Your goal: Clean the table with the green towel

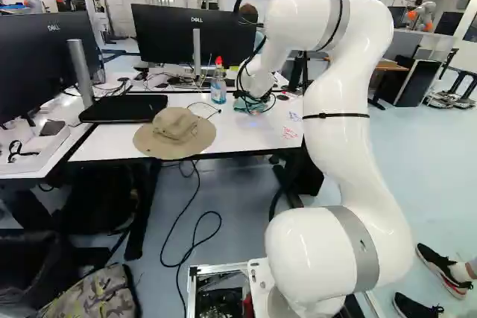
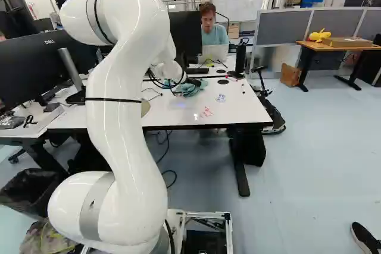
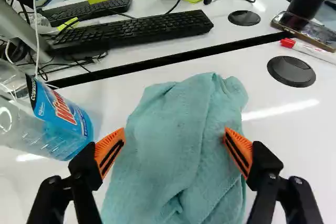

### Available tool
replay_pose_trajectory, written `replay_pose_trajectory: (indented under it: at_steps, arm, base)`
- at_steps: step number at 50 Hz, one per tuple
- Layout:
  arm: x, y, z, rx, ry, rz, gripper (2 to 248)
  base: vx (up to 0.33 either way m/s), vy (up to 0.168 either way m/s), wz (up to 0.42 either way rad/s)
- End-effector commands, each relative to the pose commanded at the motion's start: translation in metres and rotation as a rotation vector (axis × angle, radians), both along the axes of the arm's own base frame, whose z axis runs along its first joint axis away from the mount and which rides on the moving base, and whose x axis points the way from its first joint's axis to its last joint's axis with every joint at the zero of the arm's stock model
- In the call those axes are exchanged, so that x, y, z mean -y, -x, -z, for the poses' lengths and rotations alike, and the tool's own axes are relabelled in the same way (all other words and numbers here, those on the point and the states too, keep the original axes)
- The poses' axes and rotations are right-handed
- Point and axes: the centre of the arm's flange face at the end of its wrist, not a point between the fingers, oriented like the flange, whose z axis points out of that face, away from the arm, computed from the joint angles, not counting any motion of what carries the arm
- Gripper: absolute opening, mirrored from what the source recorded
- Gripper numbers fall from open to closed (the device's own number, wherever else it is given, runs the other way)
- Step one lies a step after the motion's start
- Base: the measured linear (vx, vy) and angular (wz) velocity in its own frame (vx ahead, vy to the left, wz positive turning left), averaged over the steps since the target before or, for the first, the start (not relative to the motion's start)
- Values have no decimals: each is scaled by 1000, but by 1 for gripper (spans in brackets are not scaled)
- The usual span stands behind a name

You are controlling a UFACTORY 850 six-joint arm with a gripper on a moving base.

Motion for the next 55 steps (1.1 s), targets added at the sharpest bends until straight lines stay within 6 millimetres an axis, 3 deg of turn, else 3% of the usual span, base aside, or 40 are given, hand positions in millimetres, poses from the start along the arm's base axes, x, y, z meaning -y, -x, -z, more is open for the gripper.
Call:
replay_pose_trajectory:
  at_steps: [38, 39, 43, 44, 48, 49, 53, 54, 55]
  arm:
    - [0, 1, 1, -18, -3, -2, 244]
    - [0, 1, 1, -18, -3, -2, 207]
    - [0, 1, 1, -18, -3, -2, 207]
    - [0, 1, 1, -18, -3, -2, 170]
    - [0, 1, 1, -18, -3, -2, 170]
    - [0, 1, 1, -18, -3, -2, 132]
    - [0, 1, 1, -18, -3, -2, 132]
    - [0, 1, 1, -18, -3, -2, 96]
    - [0, 1, 1, -18, -3, -2, 96]
  base:
    - [0, 0, 0]
    - [0, 0, 0]
    - [0, 0, 0]
    - [0, 0, 0]
    - [0, 0, 0]
    - [0, 0, 0]
    - [0, 0, 0]
    - [0, 0, 0]
    - [0, 0, 0]
